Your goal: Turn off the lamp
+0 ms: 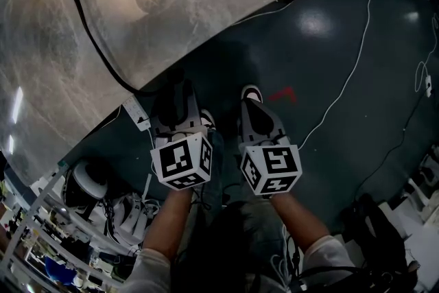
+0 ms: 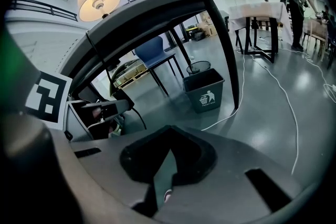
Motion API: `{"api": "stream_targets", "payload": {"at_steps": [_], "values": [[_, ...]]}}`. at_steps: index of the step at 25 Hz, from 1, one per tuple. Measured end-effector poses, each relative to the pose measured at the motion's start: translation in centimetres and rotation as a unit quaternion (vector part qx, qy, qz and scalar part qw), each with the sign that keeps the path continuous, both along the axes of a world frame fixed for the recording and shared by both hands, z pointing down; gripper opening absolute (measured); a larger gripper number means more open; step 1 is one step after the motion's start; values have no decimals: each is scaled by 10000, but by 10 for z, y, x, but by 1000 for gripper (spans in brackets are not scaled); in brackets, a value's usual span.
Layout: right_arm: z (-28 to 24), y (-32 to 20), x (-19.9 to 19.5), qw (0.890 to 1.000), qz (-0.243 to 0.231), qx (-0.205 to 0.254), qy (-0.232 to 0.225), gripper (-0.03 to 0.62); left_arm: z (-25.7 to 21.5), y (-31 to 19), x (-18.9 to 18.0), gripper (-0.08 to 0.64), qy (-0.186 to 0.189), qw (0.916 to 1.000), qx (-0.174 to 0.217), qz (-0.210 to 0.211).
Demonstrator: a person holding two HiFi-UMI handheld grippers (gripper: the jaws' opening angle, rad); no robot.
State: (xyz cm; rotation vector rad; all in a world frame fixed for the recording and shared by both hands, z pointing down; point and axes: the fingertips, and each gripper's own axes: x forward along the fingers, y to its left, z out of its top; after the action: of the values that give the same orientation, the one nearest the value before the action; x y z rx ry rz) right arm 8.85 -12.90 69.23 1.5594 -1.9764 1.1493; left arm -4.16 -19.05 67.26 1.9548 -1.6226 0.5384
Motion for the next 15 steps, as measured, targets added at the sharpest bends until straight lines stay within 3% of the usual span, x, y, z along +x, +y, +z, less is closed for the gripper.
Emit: {"api": "stream_targets", "payload": {"at_steps": [15], "values": [[6, 0, 1, 10000, -17, -91, 3, 0, -9, -25, -1, 118, -202, 9995, 249, 54]]}}
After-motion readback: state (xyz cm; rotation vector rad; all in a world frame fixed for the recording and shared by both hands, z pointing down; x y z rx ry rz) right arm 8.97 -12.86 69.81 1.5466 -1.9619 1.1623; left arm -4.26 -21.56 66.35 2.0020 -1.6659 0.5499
